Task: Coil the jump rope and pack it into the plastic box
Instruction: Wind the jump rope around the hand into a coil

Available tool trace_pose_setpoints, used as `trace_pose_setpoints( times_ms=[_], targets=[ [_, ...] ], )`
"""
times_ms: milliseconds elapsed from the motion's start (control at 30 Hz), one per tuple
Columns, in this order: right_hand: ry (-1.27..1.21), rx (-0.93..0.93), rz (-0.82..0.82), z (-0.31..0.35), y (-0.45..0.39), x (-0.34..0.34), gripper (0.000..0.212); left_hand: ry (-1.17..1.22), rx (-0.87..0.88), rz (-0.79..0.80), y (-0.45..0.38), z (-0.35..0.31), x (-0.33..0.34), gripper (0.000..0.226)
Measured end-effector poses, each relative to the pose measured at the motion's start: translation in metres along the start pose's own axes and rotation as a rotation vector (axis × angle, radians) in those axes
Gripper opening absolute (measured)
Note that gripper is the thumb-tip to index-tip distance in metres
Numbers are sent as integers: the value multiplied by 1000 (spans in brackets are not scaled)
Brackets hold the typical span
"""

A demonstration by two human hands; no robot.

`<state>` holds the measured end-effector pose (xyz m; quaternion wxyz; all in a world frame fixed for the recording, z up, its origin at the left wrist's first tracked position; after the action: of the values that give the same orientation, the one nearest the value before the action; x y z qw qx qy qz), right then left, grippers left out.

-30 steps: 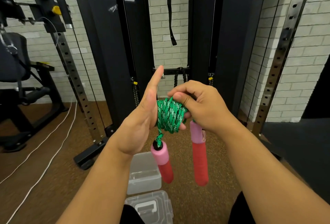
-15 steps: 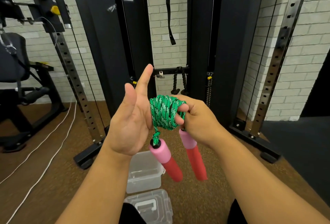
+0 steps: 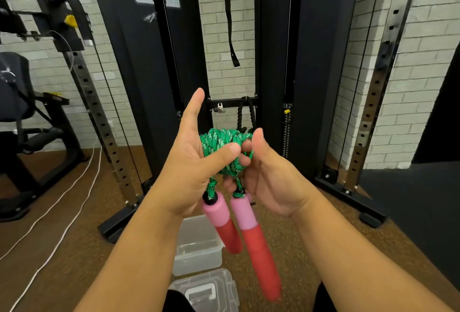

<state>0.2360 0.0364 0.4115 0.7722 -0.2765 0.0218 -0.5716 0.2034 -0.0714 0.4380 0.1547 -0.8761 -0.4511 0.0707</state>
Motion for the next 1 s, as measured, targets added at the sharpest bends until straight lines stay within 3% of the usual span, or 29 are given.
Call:
trace_pose_setpoints(
  times_ms=[100, 200, 367, 567, 700, 900, 1000],
  targets=[
    [35, -8, 10, -2, -4, -1, 40, -14, -10, 19, 1, -3, 2, 95],
    [39, -8, 37, -6, -6, -3, 27, 9, -53, 51, 0, -4, 1, 95],
    [43, 17, 99, -6, -2, -1, 26, 66, -80, 189, 2, -5, 4, 88],
    [90, 75, 239, -9, 3, 1, 54, 76, -127, 329, 5, -7, 7, 80],
    [150, 84, 224, -5, 6, 1, 57, 52, -163, 356, 6, -9, 6, 77],
    [412, 85, 168, 0, 6, -3, 41, -155, -165, 195, -1, -3, 0, 76],
    [569, 47, 127, 0, 3, -6, 38, -297, -115, 0, -4, 0, 2, 79]
  ],
)
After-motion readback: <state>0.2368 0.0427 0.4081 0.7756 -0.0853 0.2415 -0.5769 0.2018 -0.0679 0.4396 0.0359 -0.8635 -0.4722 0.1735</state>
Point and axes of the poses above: each hand's wrist, its own y-axis away from the middle knuckle, its own x-axis out of the palm, z = x × y, the point moved 5 cm from there along -y, towards the middle knuckle, and after that the axes turned 10 degrees about -x, right-handed, at the moved point
